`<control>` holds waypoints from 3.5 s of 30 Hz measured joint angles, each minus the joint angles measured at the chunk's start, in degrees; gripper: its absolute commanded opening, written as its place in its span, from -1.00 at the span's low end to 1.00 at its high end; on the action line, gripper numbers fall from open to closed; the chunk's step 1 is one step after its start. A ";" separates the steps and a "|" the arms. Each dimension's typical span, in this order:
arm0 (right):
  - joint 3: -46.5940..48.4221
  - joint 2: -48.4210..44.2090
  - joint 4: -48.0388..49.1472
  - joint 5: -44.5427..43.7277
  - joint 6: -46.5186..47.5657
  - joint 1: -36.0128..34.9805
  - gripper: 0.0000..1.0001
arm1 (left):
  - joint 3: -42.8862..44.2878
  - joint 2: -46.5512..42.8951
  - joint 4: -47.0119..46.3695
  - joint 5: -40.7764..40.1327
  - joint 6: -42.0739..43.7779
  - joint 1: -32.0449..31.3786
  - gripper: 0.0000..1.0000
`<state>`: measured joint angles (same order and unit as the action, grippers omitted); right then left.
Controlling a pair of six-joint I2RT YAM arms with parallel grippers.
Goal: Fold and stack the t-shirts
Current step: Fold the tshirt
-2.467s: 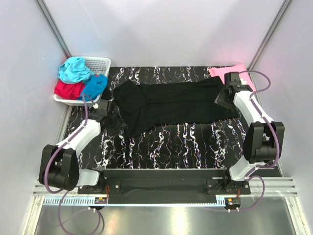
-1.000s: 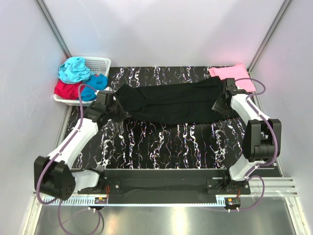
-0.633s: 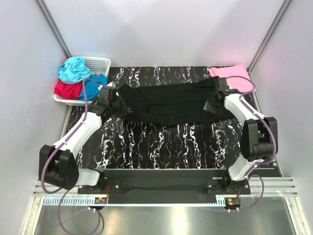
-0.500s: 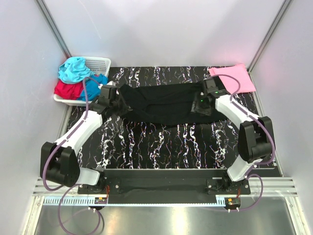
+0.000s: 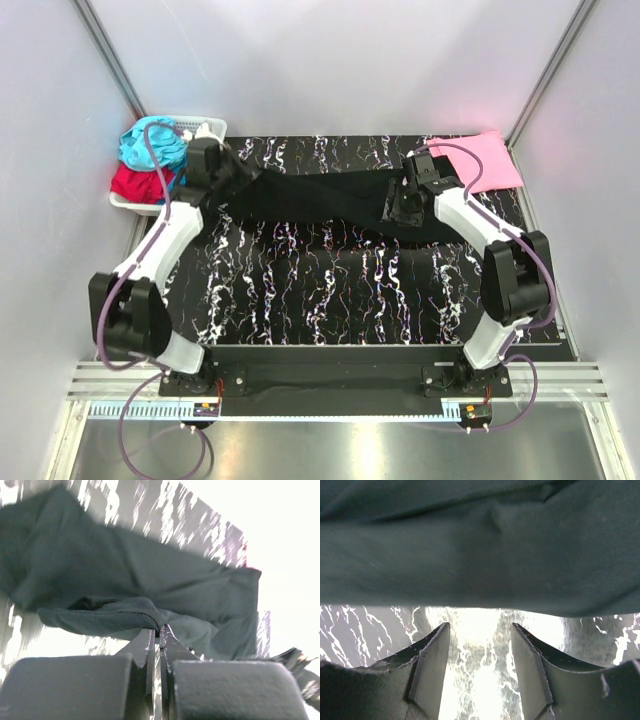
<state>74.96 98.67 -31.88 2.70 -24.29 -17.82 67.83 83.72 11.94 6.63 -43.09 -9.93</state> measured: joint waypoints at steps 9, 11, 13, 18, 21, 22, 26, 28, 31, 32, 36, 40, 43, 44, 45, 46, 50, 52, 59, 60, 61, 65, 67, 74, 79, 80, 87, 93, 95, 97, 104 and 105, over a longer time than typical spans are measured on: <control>6.10 6.88 -1.03 0.04 0.87 0.00 0.19 | 19.96 22.99 -5.79 4.59 -0.46 1.99 -1.00; 8.07 8.13 -1.29 0.02 1.27 0.00 0.18 | 21.73 27.74 -5.60 5.44 -0.57 2.08 -1.00; 9.88 9.22 -1.46 0.02 1.66 0.00 0.18 | 22.88 32.13 -5.01 6.12 -0.76 2.12 -1.00; 14.43 12.33 -2.69 0.07 2.64 0.00 0.17 | 24.13 38.18 -2.29 6.93 -0.37 2.12 -0.68; 16.20 14.14 -3.30 0.15 3.06 0.00 0.17 | 24.04 38.23 -0.61 6.93 1.31 2.12 -0.09; 16.72 14.75 -3.61 0.37 3.13 0.00 0.17 | 23.87 37.88 -0.61 6.82 1.84 2.12 0.10; 17.84 16.31 -4.11 1.49 3.39 -0.02 0.17 | 18.75 32.87 -0.17 5.18 4.46 2.12 0.28; 18.14 16.68 -4.39 1.53 3.50 -0.07 0.16 | 16.00 29.35 0.55 4.04 5.55 2.12 0.29; 18.16 16.81 -4.48 1.53 3.54 -0.11 0.16 | 13.42 23.78 2.10 1.66 6.69 2.16 0.25; 18.16 16.81 -4.48 1.53 3.54 -0.13 0.16 | 12.98 22.14 2.60 0.66 6.88 2.19 0.18; 18.16 16.81 -4.50 1.51 3.54 -0.28 0.15 | 10.25 16.55 5.09 -4.26 6.67 2.34 -0.32; 18.16 16.81 -4.50 1.49 3.56 -0.31 0.15 | 7.52 14.91 9.11 -8.70 5.18 2.40 -0.60; 18.16 16.81 -4.50 1.44 3.58 -0.31 0.15 | 6.91 15.85 12.50 -10.16 4.15 2.45 -0.55; 18.16 16.81 -4.52 1.44 3.61 -0.31 0.15 | 6.91 16.22 13.05 -10.32 3.98 2.47 -0.50; 18.16 16.81 -4.52 1.42 3.69 -0.31 0.15 | 6.91 16.68 13.40 -10.54 3.78 2.47 -0.46; 18.16 16.81 -4.52 1.38 3.72 -0.31 0.15 | 6.91 17.05 13.62 -10.69 3.61 2.47 -0.34; 18.16 16.81 -4.55 1.20 3.78 -0.33 0.16 | 7.82 19.65 14.53 -11.26 3.39 2.64 -0.15; 18.23 16.81 -4.70 0.87 3.80 -0.33 0.17 | 8.37 21.20 14.53 -11.19 2.99 2.82 -0.14; 20.41 17.68 -5.77 -0.61 4.17 -0.37 0.18 | 8.59 24.68 15.52 -11.23 2.08 3.67 -0.15; 20.63 17.77 -5.79 -0.68 4.22 -0.39 0.17 | 8.61 24.74 15.52 -11.26 2.08 3.74 -0.16; 20.81 17.79 -5.88 -0.72 4.31 -0.39 0.17 | 8.66 24.79 15.47 -11.26 2.10 3.78 -0.16; 21.49 17.99 -6.36 -0.74 4.50 -0.39 0.17 | 9.42 25.57 15.32 -11.21 2.16 3.78 -0.17; 21.49 18.03 -6.64 -0.76 4.59 -0.39 0.18 | 9.99 26.38 15.02 -11.21 2.16 3.78 -0.17; 21.49 18.12 -7.37 -2.64 5.05 -0.39 0.18 | 10.49 29.64 14.69 -11.23 2.34 3.82 -0.21; 21.49 18.12 -7.63 -3.32 5.07 -0.39 0.17 | 10.56 30.03 14.43 -11.19 2.64 3.82 -0.28; 21.55 18.12 -7.78 -3.32 5.09 -0.39 0.18 | 10.56 30.03 14.23 -11.15 2.80 3.82 -0.31; 22.23 18.12 -7.89 -3.72 5.09 -0.39 0.17 | 10.56 30.47 11.63 -8.85 4.35 3.82 -0.94; 22.23 18.12 -7.93 -3.80 5.22 -0.39 0.17 | 10.54 30.84 10.91 -8.07 4.72 3.82 -1.00; 22.23 18.12 -7.96 -3.80 5.22 -0.39 0.16 | 10.45 30.80 10.82 -8.11 4.74 3.82 -1.00; 22.23 18.12 -7.96 -3.80 5.22 -0.39 0.15 | 10.27 30.56 10.82 -8.26 4.83 3.82 -1.00; 22.23 18.12 -7.96 -3.80 5.22 -0.39 0.15 | 9.03 27.54 11.37 -10.03 5.35 3.82 -0.66; 22.23 18.12 -7.96 -3.80 5.22 -0.39 0.15 | 9.03 27.10 11.56 -10.51 5.22 3.82 -0.60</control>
<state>97.19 116.79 -39.83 -1.10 -19.07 -18.22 76.86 110.83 23.51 -3.88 -37.87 -6.11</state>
